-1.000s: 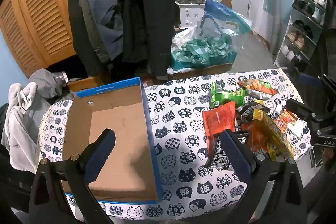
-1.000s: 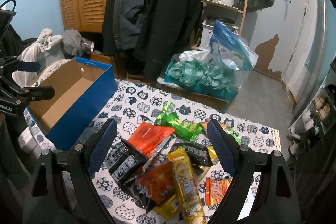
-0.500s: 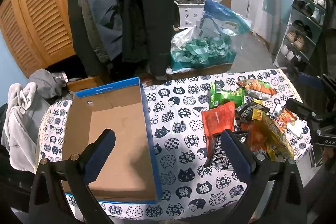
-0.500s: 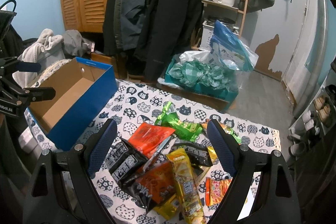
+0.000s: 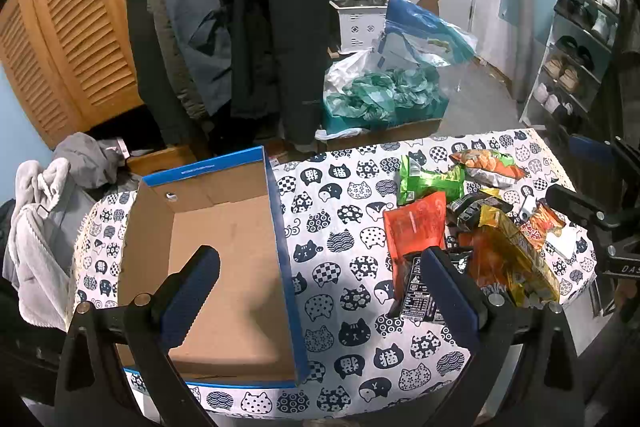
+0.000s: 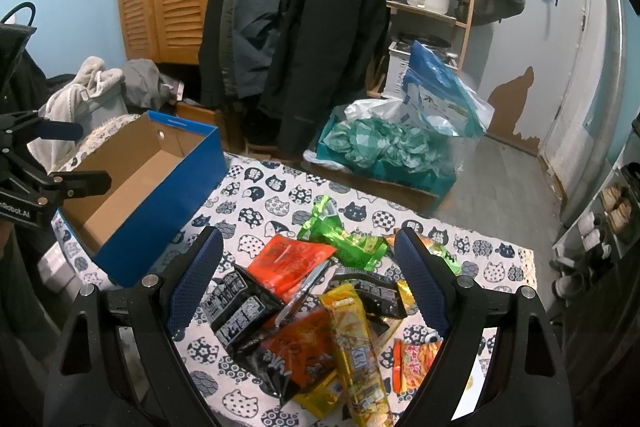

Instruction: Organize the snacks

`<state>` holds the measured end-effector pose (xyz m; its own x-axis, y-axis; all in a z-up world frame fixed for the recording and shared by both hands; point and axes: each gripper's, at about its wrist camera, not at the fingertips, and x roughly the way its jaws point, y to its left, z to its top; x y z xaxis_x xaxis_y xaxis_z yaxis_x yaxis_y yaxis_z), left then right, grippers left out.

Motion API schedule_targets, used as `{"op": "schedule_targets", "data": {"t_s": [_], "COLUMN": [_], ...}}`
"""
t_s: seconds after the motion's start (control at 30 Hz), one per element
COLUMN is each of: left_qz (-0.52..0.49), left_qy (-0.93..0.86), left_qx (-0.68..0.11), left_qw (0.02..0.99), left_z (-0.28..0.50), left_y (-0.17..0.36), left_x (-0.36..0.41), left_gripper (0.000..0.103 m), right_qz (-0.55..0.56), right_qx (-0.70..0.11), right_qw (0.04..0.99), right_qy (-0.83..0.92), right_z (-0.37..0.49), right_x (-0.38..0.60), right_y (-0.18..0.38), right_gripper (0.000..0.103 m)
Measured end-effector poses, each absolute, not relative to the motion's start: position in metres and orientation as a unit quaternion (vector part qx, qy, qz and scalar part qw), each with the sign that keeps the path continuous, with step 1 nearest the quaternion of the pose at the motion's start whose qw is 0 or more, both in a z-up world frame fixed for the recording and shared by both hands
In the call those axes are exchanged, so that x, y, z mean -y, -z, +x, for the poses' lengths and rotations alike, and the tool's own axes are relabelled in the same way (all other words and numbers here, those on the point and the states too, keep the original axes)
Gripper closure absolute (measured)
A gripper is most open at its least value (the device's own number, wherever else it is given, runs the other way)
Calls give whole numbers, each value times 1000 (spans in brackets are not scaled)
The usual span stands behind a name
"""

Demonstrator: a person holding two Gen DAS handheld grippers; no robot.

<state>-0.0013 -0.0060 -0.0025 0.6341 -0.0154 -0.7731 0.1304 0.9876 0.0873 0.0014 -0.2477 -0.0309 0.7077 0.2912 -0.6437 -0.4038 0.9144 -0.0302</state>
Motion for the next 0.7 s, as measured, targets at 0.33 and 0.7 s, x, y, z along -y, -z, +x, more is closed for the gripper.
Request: {"op": "schedule_targets", "data": {"t_s": [0.33, 0.7], "left_qz": [68, 73], "left_qy": [42, 44], "left_qx": [-427, -428], "left_qw": [901, 900], "left_z": [-3, -6], "left_y": [4, 6], "left_x": [7, 12], "left_gripper": [2, 2], "right_qz": [-82, -83], "right_qx": [-333, -334], "right_qw": [920, 920], "right_qy": [-189, -189], "right_z": [1, 2], "right_x": [248, 249], "right_y": [31, 30], "right_gripper": [17, 17]}}
